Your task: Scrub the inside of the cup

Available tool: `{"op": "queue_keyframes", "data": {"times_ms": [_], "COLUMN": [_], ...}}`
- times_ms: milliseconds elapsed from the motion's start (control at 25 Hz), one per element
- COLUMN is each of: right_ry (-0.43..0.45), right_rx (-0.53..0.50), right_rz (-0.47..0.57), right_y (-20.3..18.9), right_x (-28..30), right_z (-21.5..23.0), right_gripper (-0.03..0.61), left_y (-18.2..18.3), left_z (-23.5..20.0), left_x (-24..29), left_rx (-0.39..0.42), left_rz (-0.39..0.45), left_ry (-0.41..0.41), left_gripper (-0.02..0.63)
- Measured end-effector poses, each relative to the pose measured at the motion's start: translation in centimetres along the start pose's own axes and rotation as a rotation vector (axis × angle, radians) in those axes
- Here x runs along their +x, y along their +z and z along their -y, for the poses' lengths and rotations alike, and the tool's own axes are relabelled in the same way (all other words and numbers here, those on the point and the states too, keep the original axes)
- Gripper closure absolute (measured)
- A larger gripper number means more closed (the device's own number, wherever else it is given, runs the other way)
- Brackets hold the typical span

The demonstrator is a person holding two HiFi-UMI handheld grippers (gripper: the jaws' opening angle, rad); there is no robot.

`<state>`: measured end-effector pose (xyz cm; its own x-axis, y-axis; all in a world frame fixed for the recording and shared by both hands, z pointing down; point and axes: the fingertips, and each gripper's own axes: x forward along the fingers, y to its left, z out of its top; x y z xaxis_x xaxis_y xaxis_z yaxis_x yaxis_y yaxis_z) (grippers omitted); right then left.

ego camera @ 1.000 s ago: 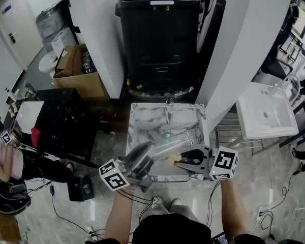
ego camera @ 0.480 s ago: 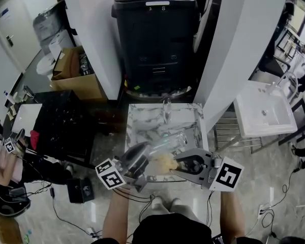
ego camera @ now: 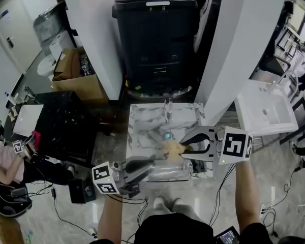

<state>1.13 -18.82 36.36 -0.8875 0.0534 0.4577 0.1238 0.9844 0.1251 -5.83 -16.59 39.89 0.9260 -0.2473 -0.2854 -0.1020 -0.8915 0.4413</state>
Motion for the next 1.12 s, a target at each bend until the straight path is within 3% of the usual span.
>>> {"op": "queue_keyframes", "data": {"times_ms": [120, 240, 440, 600, 840, 1120], "right_ry": [0.023, -0.001, -0.088, -0.138, -0.166, -0.23], "right_rx": [0.069, 0.158, 0.209, 0.19, 0.165, 0.069], "right_rz": [0.023, 0.109, 0.217, 0.295, 0.36, 0.275], "right_y": [-1.8, -3.2, -3.7, -1.6, 0.8, 3.2], "right_x": [0.4, 0.4, 1.5, 1.9, 0.3, -3.6], "right_z": [0.4, 0.6, -1.7, -3.6, -3.9, -0.9], "right_gripper": [0.492, 0.494, 0.492, 0.492, 0.492, 0.492], "left_y": [1.4, 3.4, 4.6, 4.2, 3.3, 2.3], "left_z": [0.6, -0.1, -3.0, -4.9, -4.7, -3.4], "left_x": [-0.3, -0.6, -0.7, -0.7, -0.5, -0.1], "left_rx": [-0.021, -0.052, -0.118, -0.15, -0.139, -0.109], "left_rz": [0.099, 0.22, 0.325, 0.32, 0.278, 0.209], "left_ry": [-0.042, -0.029, 0.094, 0.18, 0.178, 0.125], "left_gripper": [0.586, 0.586, 0.586, 0.585, 0.584, 0.584]}}
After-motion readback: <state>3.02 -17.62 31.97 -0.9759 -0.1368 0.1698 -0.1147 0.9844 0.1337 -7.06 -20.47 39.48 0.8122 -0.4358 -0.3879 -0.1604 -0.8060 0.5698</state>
